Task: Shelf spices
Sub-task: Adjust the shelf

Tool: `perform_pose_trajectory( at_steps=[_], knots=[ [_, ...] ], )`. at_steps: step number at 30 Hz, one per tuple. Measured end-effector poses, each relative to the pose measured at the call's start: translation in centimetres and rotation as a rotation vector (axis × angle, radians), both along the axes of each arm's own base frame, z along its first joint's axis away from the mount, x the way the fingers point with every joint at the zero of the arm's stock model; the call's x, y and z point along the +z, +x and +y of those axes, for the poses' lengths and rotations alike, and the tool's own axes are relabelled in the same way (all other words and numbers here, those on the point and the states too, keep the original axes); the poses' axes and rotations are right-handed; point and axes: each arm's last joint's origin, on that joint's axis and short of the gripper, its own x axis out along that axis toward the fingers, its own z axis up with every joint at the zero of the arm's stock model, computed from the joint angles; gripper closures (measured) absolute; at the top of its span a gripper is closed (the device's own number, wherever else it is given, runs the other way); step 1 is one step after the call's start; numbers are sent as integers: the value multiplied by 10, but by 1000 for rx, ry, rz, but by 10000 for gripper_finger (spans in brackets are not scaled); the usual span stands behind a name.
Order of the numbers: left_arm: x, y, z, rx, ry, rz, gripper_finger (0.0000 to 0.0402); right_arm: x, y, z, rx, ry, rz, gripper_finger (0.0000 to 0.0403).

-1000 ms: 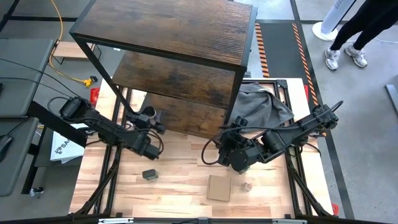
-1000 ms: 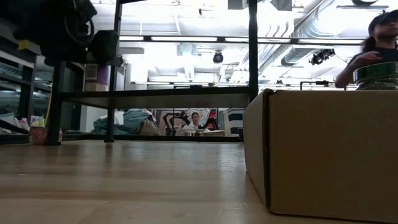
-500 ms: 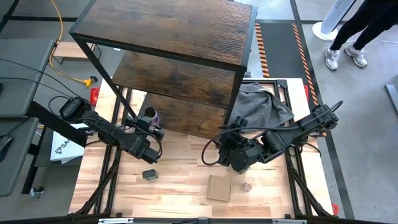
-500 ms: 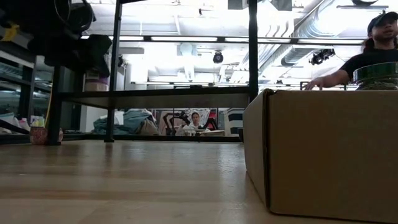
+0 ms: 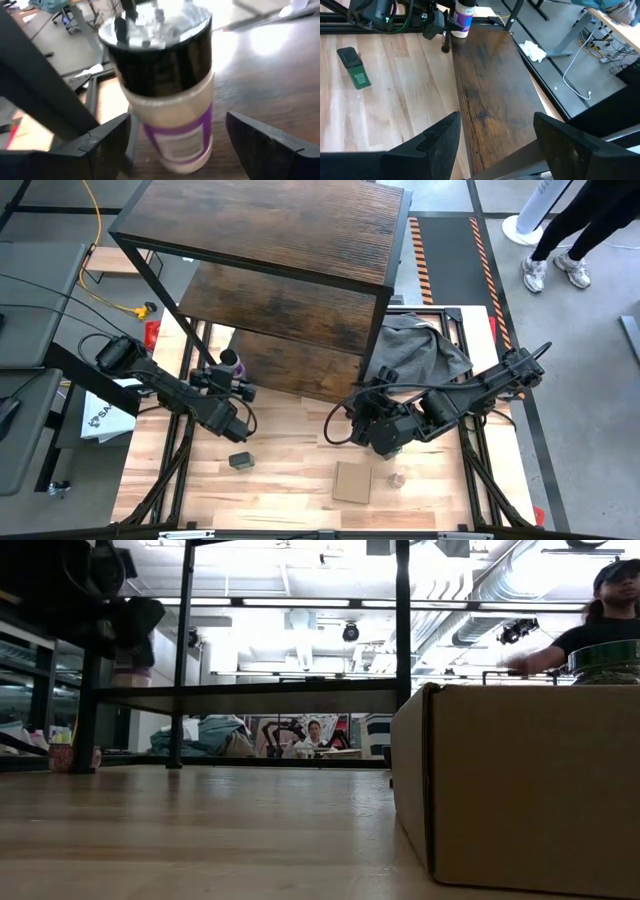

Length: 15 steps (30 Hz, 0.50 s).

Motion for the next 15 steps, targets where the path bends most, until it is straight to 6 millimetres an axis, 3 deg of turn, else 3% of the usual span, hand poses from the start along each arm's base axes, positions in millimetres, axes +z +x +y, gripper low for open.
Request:
perform_pose_trajectory(
  at_steps=[10,15],
  knots=[
    [-1,-2,-2,56,-71,14,80,0,1,-3,-12,-4,-2,155],
    [7,3,-9,68,-148,8,80,0,2,-4,-13,-5,-1,155]
  ],
)
